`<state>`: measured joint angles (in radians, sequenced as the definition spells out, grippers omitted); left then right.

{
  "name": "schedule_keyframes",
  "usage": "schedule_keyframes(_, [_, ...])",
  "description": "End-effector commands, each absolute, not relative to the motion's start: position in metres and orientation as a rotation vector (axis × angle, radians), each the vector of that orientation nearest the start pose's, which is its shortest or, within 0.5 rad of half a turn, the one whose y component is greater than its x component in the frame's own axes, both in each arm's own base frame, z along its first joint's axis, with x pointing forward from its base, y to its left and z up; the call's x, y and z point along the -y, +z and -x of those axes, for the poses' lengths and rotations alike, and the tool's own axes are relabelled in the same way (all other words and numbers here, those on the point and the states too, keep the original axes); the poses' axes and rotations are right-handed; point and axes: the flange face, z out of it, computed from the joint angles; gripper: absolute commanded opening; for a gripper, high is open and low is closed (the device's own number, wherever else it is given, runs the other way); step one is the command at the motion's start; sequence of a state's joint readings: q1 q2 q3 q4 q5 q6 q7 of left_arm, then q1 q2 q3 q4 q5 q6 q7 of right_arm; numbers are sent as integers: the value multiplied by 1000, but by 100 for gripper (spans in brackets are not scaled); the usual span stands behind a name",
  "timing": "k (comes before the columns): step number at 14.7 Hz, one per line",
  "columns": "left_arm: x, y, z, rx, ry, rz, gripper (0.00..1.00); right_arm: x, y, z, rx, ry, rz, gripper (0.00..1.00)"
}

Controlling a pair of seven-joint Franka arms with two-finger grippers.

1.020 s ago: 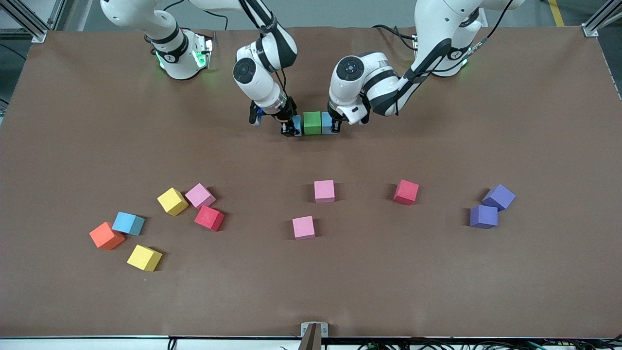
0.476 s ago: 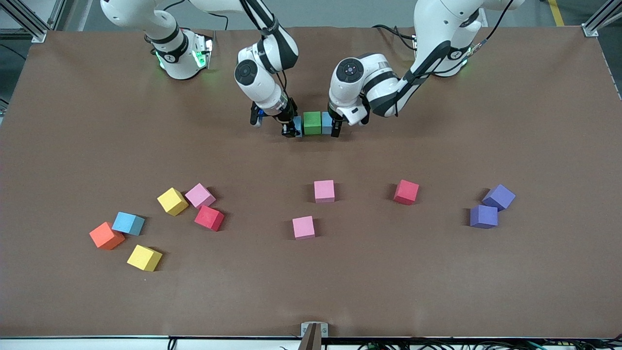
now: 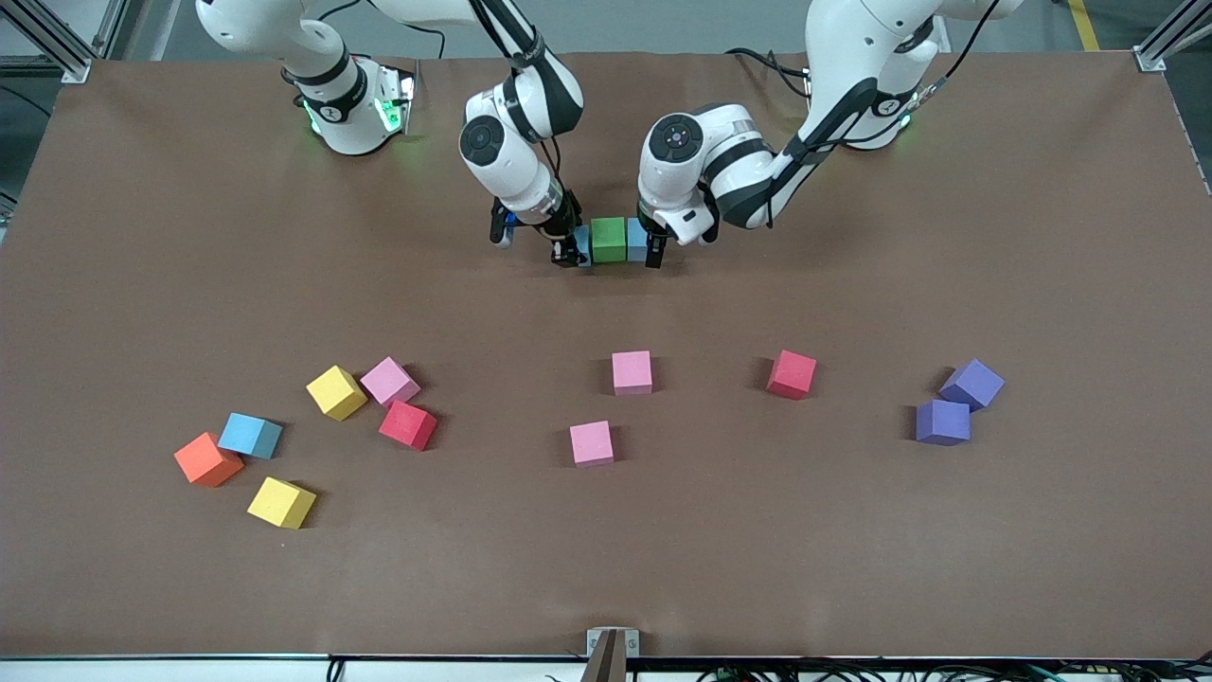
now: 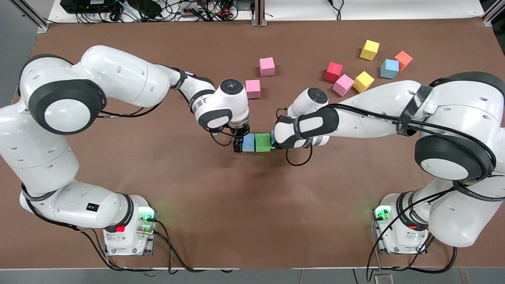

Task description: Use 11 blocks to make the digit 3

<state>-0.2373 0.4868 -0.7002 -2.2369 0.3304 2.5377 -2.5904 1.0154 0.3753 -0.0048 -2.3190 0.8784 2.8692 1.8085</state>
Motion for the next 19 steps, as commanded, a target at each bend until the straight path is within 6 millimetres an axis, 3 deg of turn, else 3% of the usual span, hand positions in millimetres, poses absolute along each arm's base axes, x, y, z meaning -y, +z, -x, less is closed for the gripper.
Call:
schedule_keyframes(1, [449, 209, -302, 2003, 159, 2331, 100, -421, 186, -312, -2134, 406, 1976, 81])
schedule_keyframes(2, [452, 212, -300, 1994, 155, 2327, 100, -419, 182, -312, -2143, 404, 1978, 100])
schedule_keyframes(8, [462, 233, -306, 1979, 112, 2315, 100, -419, 182, -313, -2135, 403, 1985, 100])
schedule_keyframes(15, [485, 303, -378, 1999, 62, 2302, 100, -418, 191, -317, -2147, 463, 1998, 100])
schedule_keyframes(19, [467, 330, -444, 1921, 98, 2421, 100, -412, 198, -324, -2167, 516, 2000, 100])
